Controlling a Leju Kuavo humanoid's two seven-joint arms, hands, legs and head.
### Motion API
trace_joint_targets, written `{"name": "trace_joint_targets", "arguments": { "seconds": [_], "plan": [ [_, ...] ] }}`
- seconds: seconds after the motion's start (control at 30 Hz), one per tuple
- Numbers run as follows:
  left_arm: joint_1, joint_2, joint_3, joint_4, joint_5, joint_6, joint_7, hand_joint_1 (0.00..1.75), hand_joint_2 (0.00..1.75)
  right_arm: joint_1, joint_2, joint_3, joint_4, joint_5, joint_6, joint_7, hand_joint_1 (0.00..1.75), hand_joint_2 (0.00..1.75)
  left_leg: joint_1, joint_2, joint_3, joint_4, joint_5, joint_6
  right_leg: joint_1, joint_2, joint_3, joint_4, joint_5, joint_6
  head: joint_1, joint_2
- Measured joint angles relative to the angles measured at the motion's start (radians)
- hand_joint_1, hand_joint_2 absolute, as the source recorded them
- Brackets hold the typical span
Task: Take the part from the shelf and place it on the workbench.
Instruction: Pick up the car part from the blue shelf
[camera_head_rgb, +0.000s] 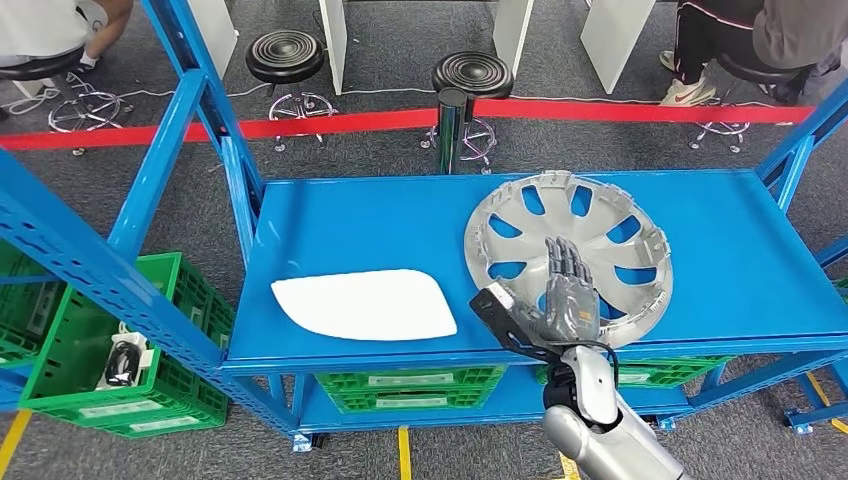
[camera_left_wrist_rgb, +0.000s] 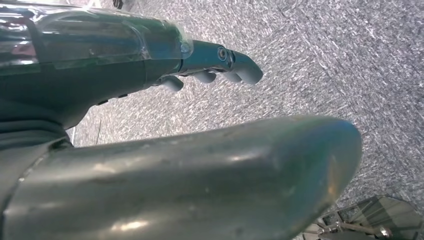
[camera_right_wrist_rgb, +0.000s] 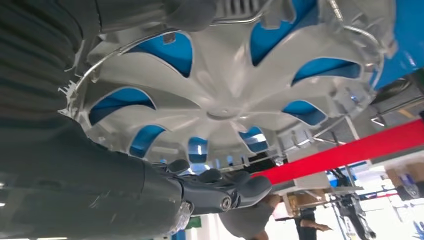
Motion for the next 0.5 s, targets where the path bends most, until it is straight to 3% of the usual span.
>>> {"name": "trace_joint_targets", "arguments": {
  "seconds": [0.3,0.5],
  "plan": [
    [0.0,0.006,0.013,0.0,0.001,0.012,-0.018,0.0,0.0,0.004,-0.001,-0.007,0.03,-0.028,-0.002,-0.001,0.0,1.75,0.0,0.002,0.001,0.0,0.0,0.0,0.0,0.0,0.001,-0.001,0.0,0.0,0.001,0.0],
    [0.0,0.01,0.018,0.0,-0.002,0.013,-0.022,0.0,0.0,0.013,-0.002,-0.007,0.043,-0.121,0.002,-0.019,0.0,1.75,0.0,0.003,0.001,0.0,0.0,0.001,0.0,0.0,0.002,-0.001,0.0,0.001,0.001,0.0]
  ]
}}
